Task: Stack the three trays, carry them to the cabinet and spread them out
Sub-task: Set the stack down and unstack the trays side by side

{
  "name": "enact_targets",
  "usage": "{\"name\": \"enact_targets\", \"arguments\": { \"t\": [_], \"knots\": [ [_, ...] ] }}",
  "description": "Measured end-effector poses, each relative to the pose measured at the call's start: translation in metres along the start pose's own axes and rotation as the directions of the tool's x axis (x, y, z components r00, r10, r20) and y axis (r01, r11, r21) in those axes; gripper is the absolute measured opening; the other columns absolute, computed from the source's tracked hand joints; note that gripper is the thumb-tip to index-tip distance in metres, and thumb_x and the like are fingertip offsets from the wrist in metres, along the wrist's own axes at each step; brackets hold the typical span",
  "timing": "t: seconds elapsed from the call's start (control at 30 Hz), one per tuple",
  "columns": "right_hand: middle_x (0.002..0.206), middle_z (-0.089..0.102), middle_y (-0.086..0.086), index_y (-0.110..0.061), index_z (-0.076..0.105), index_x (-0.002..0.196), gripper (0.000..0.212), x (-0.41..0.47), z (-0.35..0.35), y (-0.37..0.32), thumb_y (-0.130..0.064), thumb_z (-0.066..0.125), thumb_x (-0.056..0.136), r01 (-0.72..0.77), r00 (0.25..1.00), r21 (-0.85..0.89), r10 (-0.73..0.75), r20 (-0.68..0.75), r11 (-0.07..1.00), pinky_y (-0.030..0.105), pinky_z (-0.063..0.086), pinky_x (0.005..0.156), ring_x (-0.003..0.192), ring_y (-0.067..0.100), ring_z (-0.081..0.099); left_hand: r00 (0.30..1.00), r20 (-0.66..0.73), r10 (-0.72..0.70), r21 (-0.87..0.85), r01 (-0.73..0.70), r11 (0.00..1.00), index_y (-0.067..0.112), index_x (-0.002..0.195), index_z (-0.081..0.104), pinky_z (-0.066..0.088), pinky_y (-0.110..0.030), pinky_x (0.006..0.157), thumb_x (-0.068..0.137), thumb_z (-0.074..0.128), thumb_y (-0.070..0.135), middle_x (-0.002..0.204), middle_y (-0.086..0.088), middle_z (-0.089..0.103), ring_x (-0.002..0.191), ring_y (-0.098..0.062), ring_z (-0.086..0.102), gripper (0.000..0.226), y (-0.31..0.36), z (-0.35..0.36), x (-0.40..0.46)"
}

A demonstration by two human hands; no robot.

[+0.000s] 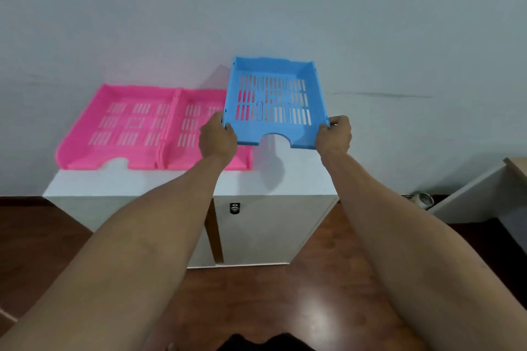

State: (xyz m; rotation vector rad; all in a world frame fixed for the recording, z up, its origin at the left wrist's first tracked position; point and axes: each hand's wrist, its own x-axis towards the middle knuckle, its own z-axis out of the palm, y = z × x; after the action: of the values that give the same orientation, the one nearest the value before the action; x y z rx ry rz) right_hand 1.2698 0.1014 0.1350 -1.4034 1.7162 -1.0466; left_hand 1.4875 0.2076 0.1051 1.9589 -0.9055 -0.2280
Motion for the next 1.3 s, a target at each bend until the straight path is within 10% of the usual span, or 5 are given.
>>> {"name": "enact_targets", "arguments": {
  "t": [0.57, 1.3],
  "knots": [
    [0.094, 0.059, 0.000, -0.016, 0.051, 0.114, 0.010, 0.059, -0.051, 0.089, -0.014, 0.049, 0.104, -0.057, 0.995, -0.039, 0.060, 0.077, 0.998, 0.038, 0.054, 0.073, 0.087, 0.025, 0.063, 0.989, 0.067, -0.129, 0.050, 0.125, 0.991, 0.008, 0.133, 0.060, 0.060, -0.048, 0.092, 0.103, 0.058, 0.011, 0.126, -0.012, 0.071, 0.111, -0.034, 0.069, 0.030, 0.013, 0.089, -0.066],
    [0.088, 0.062, -0.005, -0.013, 0.053, 0.110, 0.008, 0.077, -0.001, 0.135, -0.012, 0.056, 0.103, -0.151, 0.979, 0.009, 0.148, 0.137, 0.989, 0.049, 0.061, 0.084, 0.084, 0.024, 0.065, 0.961, -0.003, -0.278, 0.316, 0.265, 0.911, 0.013, 0.163, 0.024, 0.022, -0.054, 0.124, 0.099, 0.068, 0.032, 0.165, -0.011, 0.039, 0.155, -0.033, 0.032, 0.080, -0.024, 0.117, -0.052]
  ]
}}
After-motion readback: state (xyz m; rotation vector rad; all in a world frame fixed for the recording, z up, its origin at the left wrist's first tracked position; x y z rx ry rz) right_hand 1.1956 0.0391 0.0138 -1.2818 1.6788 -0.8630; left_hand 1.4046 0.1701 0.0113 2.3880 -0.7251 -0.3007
